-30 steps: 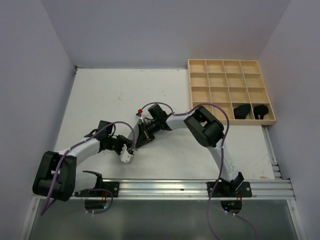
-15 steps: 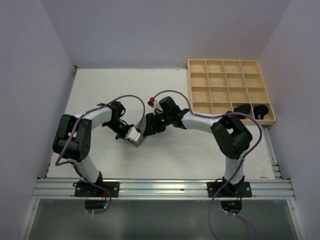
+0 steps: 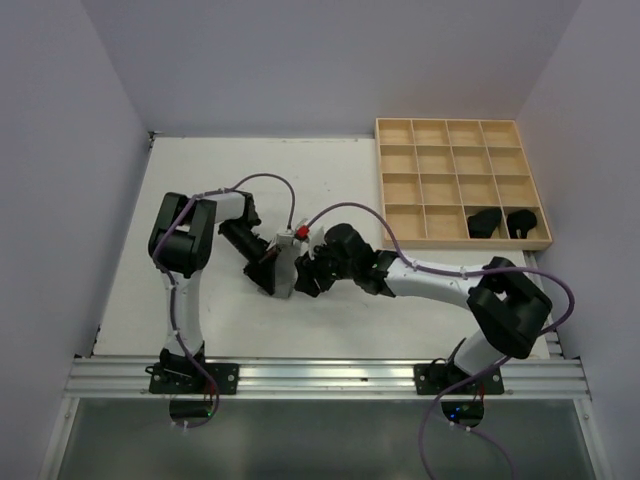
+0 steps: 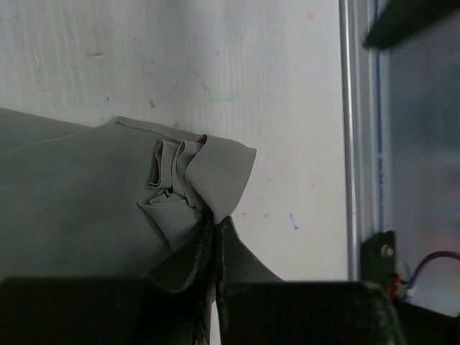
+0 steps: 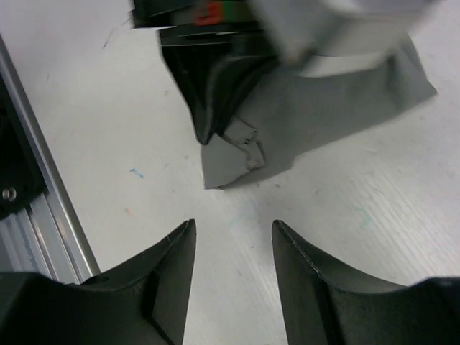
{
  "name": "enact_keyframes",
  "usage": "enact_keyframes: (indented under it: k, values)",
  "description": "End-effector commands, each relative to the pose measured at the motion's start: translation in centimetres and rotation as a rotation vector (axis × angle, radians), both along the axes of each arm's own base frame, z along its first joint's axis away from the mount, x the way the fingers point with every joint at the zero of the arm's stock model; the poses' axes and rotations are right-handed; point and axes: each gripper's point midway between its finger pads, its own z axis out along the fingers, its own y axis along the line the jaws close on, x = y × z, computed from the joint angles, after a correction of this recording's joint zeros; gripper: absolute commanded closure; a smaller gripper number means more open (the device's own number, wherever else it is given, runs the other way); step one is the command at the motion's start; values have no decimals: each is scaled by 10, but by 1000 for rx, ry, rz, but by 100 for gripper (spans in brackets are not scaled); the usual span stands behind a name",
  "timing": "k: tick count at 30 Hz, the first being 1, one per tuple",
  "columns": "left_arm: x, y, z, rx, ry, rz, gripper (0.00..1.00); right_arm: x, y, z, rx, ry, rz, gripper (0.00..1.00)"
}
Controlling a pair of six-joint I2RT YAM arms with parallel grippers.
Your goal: Roll the underwear
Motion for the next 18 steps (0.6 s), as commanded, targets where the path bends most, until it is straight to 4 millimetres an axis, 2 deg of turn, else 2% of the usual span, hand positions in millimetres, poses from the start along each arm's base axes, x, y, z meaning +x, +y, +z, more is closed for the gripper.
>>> enact_keyframes:
  k: [1,2,4,9,12,18]
  values:
    - [-8,1,-23,91,141,46,100,-1,25,21,-4,-228,88,48]
    - [-8,0,-23,93,160,53,100,-1,29,13,-25,-240,96,48]
    - [-7,-4,-26,98,205,78,100,-6,44,13,-24,-306,156,46]
    - [-1,-7,-33,111,230,112,100,-17,67,-8,-74,-390,263,45]
    - [4,-8,-35,121,218,123,100,-22,72,-23,-106,-405,307,45]
    - [6,-5,-40,146,205,126,98,-19,72,-42,-136,-428,314,45]
